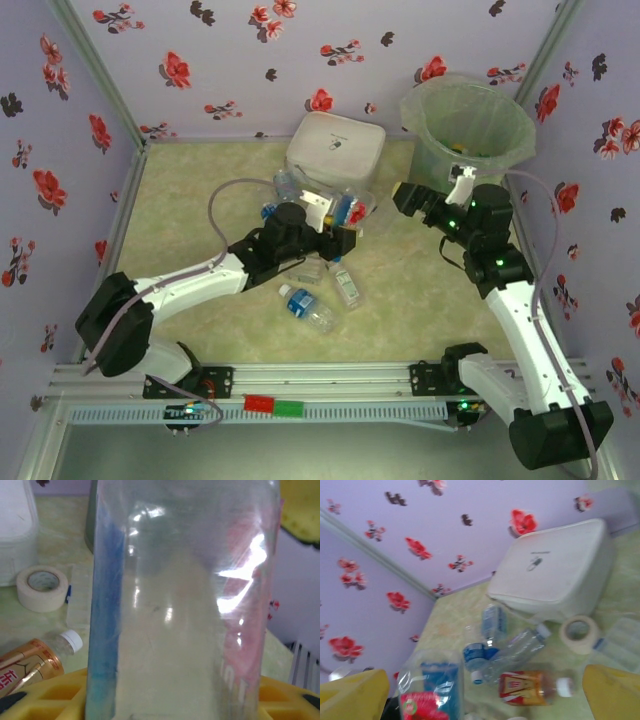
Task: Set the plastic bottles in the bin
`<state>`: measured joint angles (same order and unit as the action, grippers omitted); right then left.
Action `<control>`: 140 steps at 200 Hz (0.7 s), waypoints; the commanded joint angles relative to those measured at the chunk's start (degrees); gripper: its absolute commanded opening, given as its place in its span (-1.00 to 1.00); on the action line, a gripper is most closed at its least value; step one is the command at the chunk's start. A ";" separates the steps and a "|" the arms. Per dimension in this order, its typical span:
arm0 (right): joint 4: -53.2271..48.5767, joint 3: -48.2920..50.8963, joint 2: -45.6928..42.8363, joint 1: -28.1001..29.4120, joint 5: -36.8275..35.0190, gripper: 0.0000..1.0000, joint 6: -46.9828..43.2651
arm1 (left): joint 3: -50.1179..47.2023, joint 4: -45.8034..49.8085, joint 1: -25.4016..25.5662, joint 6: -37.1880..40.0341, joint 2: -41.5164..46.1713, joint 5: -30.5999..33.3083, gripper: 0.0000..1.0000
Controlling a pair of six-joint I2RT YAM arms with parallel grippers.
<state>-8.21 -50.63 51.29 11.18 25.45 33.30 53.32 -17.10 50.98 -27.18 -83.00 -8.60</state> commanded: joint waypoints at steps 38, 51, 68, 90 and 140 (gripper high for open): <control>12.93 2.46 2.11 10.53 5.92 0.99 -0.55 | -1.69 -11.51 -1.02 -4.28 1.80 -2.56 -0.03; 13.02 2.48 3.46 11.54 5.17 0.99 -1.12 | -1.79 -12.50 -1.04 -4.56 1.83 -3.70 -0.03; 14.45 2.84 5.13 12.09 4.69 0.99 -0.63 | -1.74 -13.00 -1.06 -5.02 2.13 -5.23 -0.03; 16.21 2.61 7.27 12.73 4.80 0.99 -0.09 | -2.26 -13.72 -0.91 -5.42 2.27 -6.69 -0.03; 18.66 2.29 12.25 13.88 4.88 0.89 1.72 | -3.49 -13.37 -0.08 -5.34 1.53 -6.56 -0.03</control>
<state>6.76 -48.25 61.82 23.99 30.20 33.69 50.39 -28.40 50.26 -31.66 -82.50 -14.02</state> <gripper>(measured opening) 0.963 0.521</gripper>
